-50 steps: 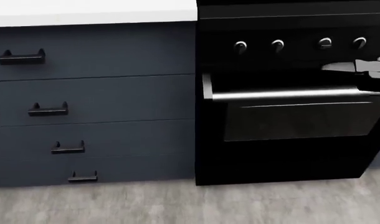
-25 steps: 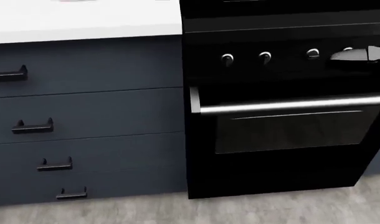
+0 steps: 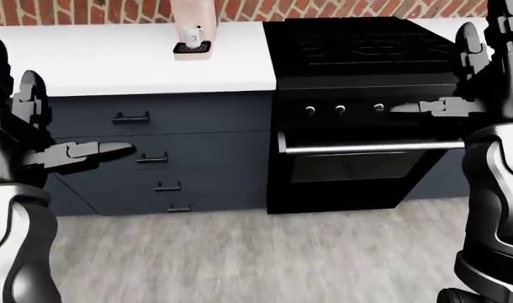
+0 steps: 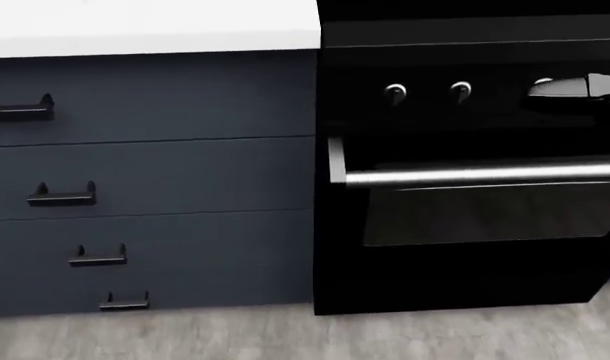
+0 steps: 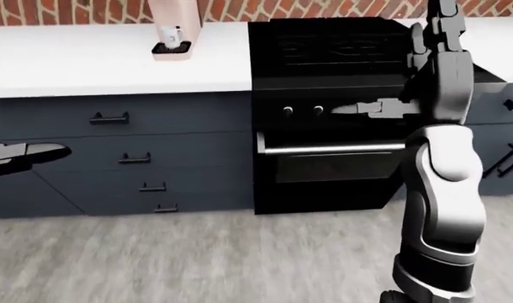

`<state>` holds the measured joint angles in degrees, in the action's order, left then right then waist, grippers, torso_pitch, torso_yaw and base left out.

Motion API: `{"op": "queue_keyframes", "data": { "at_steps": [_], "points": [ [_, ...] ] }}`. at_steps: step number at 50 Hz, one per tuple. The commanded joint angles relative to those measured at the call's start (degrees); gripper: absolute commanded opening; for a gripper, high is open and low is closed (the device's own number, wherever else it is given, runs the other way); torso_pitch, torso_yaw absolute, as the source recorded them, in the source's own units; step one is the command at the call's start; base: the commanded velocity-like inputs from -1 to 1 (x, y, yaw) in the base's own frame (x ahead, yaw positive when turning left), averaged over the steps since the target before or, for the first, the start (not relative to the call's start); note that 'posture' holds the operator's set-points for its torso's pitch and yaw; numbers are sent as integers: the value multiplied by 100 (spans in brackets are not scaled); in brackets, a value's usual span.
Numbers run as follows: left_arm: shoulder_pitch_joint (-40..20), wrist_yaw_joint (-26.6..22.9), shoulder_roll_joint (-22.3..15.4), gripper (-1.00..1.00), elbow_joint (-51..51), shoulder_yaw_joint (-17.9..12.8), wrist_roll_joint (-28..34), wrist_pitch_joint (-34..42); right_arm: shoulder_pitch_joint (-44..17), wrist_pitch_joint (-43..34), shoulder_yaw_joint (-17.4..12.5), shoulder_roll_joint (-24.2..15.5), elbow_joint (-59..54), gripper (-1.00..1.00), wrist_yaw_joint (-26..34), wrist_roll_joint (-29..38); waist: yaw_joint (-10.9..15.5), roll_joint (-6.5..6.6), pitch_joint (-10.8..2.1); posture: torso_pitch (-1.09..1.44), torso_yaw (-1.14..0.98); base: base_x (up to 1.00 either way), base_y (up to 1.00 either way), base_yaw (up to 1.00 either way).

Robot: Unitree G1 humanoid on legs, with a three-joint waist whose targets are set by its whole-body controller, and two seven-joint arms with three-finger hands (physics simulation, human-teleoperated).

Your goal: Pick the mug from under the coffee machine dispenser and place it on the counter.

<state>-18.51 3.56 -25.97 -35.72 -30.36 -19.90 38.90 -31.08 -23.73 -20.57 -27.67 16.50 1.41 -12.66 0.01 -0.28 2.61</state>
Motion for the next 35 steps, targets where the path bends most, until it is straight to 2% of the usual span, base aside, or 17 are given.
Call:
{"op": "queue_keyframes", "data": {
  "at_steps": [1,3,4,6,10,12,15,17,19,21,24,26,27,29,30,32,35],
  "points": [
    [-119,6,-93,100,-156,-53,-7,-150,-140,131,-73,-92,150,100,-14,6,-2,13,-120,0,0,1,2,0],
    [-134,15,-106,100,-168,-59,-24,-125,-152,128,-82,-101,150,100,-10,-2,2,14,-131,0,0,2,2,0],
    [-140,19,-110,100,-170,-59,-28,-119,-158,123,-86,-106,151,100,-10,-6,-3,45,-225,0,0,5,3,0],
    [-149,26,-118,100,-175,-59,-37,-106,-161,125,-85,-110,150,100,-7,-10,13,60,-144,0,0,9,5,0],
    [-168,36,-137,100,-177,-60,-50,-89,-167,137,-79,-110,141,100,3,-19,-1,112,-62,0,0,15,8,0],
    [-161,38,-141,100,-189,-60,-50,-88,-159,147,-85,-116,141,100,9,-20,-11,179,-66,0,0,17,10,0],
    [-157,42,-146,100,-197,-73,-57,-82,-146,154,-82,-111,150,100,13,-20,-44,347,-36,0,0,22,12,0],
    [-159,47,-149,100,-202,-69,-57,-78,-141,147,-89,-115,160,100,18,-25,-21,299,-87,0,0,22,14,0],
    [-160,48,-152,100,-213,-67,-59,-71,-135,150,-95,-116,159,100,20,-26,-14,349,-33,0,0,22,16,0],
    [-167,48,-159,100,-208,-70,-57,-68,-130,145,-94,-114,164,100,21,-27,6,291,-36,0,0,22,18,0],
    [-167,47,-160,100,-200,-75,-58,-73,-144,120,-100,-126,174,100,21,-34,27,76,35,0,0,23,21,0],
    [-170,50,-162,100,-202,-75,-60,-69,-152,106,-105,-133,183,100,19,-42,43,-107,49,0,0,23,21,0],
    [-174,52,-164,100,-203,-71,-60,-67,-154,106,-107,-137,180,100,18,-43,43,-273,-17,0,0,24,21,0],
    [-184,57,-166,100,-198,-60,-56,-65,-158,112,-110,-141,170,100,19,-45,-18,-209,-33,0,0,24,21,0],
    [-183,56,-166,100,-193,-57,-51,-71,-151,123,-106,-139,161,100,19,-39,7,-270,-38,0,0,23,20,0],
    [-185,56,-171,100,-196,-68,-53,-66,-162,109,-100,-142,167,100,17,-41,-32,-240,-90,0,0,24,25,0],
    [-185,57,-180,100,-207,-83,-66,-58,-155,103,-98,-142,179,100,21,-42,-44,-147,-51,0,0,24,27,0]
  ]
}}
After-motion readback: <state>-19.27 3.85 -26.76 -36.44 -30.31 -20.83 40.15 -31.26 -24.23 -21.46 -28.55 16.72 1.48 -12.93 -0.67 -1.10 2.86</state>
